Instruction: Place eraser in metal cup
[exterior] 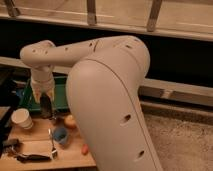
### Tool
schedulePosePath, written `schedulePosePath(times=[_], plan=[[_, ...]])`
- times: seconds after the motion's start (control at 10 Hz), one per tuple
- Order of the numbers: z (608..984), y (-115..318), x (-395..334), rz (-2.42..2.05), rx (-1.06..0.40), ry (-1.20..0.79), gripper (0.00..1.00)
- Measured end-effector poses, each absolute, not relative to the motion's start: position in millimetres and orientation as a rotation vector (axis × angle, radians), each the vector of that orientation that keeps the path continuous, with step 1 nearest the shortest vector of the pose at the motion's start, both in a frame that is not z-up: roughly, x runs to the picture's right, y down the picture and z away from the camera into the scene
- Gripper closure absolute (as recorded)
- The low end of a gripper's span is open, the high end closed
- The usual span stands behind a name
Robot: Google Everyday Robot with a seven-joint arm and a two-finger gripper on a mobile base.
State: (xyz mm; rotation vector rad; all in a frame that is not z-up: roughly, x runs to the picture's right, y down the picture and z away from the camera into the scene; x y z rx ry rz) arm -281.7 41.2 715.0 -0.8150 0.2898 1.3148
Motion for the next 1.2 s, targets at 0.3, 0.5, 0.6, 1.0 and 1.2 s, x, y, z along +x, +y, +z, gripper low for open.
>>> schedulePosePath(times=[0.3,0.5,0.6,1.0,1.2], plan=[[724.7,43.1,-271.3,1.294,-0.809,0.289,1.00],[724.9,43.1,-271.0,1.294,-0.808,0.289,1.00],[725.4,42.3,-269.4,1.297,-0.807,0.289,1.00],[746.6,33.5,-258.2,1.327,-0.758,0.270,1.00],[760.4,23.9,-255.7,1.313,-0.743,0.229,1.00]])
